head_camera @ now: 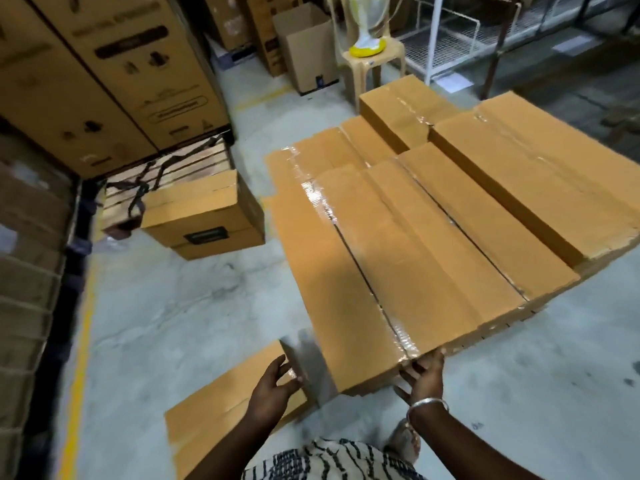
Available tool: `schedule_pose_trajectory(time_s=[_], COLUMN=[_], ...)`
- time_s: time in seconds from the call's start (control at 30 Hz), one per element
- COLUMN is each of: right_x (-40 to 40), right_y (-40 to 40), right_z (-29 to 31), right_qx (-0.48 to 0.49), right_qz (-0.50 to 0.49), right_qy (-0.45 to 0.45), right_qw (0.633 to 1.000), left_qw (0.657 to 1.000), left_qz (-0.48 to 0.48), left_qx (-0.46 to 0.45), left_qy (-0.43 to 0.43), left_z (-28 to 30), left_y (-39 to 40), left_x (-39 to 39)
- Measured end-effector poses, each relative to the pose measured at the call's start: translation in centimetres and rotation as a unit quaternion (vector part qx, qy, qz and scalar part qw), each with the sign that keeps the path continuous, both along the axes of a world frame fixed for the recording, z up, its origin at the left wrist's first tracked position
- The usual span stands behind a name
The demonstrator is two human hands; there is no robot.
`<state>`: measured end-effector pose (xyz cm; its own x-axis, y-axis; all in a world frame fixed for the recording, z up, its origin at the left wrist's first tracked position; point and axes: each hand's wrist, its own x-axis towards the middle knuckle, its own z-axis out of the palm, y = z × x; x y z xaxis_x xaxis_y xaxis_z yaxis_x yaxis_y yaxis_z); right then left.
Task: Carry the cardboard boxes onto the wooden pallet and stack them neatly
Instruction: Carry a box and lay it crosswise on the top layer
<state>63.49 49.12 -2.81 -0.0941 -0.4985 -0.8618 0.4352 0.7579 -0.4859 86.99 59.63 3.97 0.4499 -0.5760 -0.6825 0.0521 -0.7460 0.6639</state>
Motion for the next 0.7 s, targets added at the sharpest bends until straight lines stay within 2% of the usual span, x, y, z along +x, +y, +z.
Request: schedule_pose_trajectory(time_s=[0.07, 0.13, 0.23, 0.33, 0.53, 0.7], right_x=[2.1, 4.4, 7.6, 11.6, 21.3, 29.4], right_y=[2.0, 4.0, 6.6, 8.8, 13.2, 16.4], right_z=[0.1, -0.2, -0.7, -0.5, -1.6, -1.5], right_qx=[0.024, 0.054, 0.105, 0.134, 0.079, 0.044], right_qz=[0.023, 0.117, 0.274, 0.383, 0.46, 0.538], right_qy=[0.023, 0.066, 0.102, 0.099, 0.148, 0.174], right_qw=[0.999, 0.99, 0.951, 0.909, 0.872, 0.824], left_qw=[1.0, 0.998, 0.995, 0.99, 0.985, 0.98], left_qz=[0.022, 0.055, 0.101, 0.139, 0.165, 0.164], left_qx=[0.008, 0.013, 0.02, 0.026, 0.05, 0.111], left_qy=[-0.005, -0.007, -0.004, 0.011, 0.028, -0.012], left_z=[-0.1, -0.5, -1.6, -2.8, -5.3, -7.5], left_y=[2.3, 5.0, 9.2, 13.6, 24.2, 32.5], left_x=[2.2, 4.7, 8.3, 12.0, 21.3, 28.4])
